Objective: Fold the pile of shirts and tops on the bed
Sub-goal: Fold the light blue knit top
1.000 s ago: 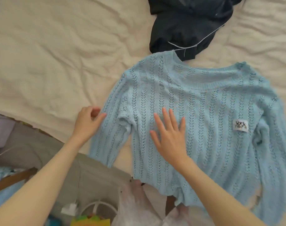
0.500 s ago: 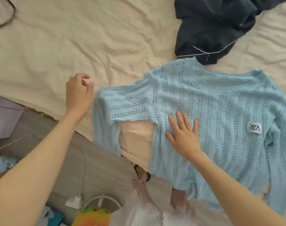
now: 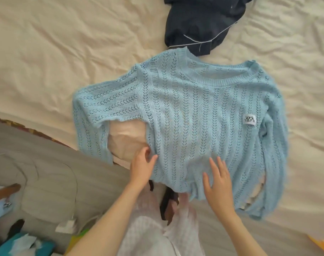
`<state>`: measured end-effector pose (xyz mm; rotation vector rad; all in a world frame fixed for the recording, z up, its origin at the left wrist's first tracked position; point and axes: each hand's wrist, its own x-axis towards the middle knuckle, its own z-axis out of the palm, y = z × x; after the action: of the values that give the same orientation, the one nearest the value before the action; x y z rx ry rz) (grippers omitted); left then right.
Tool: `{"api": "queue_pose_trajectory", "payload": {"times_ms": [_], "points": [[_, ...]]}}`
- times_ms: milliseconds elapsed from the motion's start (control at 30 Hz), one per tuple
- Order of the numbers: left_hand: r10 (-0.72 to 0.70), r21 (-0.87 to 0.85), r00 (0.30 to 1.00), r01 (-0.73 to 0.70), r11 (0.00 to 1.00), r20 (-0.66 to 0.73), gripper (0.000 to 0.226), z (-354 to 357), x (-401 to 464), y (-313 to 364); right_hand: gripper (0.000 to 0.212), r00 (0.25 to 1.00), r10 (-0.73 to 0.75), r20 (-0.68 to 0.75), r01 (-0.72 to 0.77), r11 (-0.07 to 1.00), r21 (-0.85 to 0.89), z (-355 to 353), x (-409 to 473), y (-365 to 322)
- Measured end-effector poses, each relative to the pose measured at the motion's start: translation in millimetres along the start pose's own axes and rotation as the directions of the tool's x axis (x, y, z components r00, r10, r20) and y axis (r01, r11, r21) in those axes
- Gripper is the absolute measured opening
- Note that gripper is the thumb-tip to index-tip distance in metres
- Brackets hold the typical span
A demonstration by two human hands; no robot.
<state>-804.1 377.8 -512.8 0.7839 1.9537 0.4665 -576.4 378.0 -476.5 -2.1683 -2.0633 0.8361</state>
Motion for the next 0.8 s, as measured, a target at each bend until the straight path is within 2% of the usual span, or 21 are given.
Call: {"api": "queue_pose_trajectory", "payload": {"times_ms": [67,133,267,367,500,600,667,733,800], "points": [[-0.024,0.018,0.997,0.025,1.000,-0.072,0.018,11.6,-1.1,-1.1,0.042,0.995,0.075,-0.067,-0.073,0.997,0.039,-10.1,-8.8,23.2],[-0.044,0.008,0.988,0.046,0.999,-0.150,0.014,19.2,-6.6,-2.7,0.039,0.969,0.224,-0.107,-0.213,0.972,0.102,-16.9,-15.0,48.1],[-0.137,-0.129,0.963,0.109,0.986,-0.233,0.017,19.4,-23.5,-10.6,0.043,0.876,0.466,-0.125,-0.437,0.876,0.205,-25.2,-21.6,97.6],[-0.150,-0.215,0.946,0.089,0.972,-0.287,0.013,3.9,-32.3,-27.3,0.053,0.850,0.521,-0.075,-0.495,0.840,0.220,-27.0,-24.1,120.8],[-0.092,-0.155,0.935,0.041,0.987,-0.342,0.015,-17.3,-44.2,-43.3,0.063,0.874,0.485,0.005,-0.456,0.818,0.350,-19.1,-20.7,138.6],[-0.008,-0.122,0.930,-0.040,0.992,-0.368,0.014,-21.2,-56.3,-36.7,0.039,0.784,0.618,0.051,-0.583,0.707,0.401,-11.5,-14.0,149.9],[0.042,-0.110,0.935,-0.086,0.990,-0.352,0.015,-19.5,-65.5,-30.3,0.020,0.752,0.652,0.094,-0.634,0.677,0.375,-9.6,-12.0,155.0],[0.044,-0.085,0.967,-0.068,0.994,-0.251,0.017,-16.9,-73.1,-31.0,0.019,0.753,0.648,0.114,-0.628,0.656,0.419,-10.7,-13.5,159.7],[0.032,-0.033,0.991,-0.037,0.999,-0.134,0.009,-15.4,-80.8,-42.0,0.014,0.735,0.670,0.104,-0.615,0.594,0.518,-13.6,-18.3,165.6]]}}
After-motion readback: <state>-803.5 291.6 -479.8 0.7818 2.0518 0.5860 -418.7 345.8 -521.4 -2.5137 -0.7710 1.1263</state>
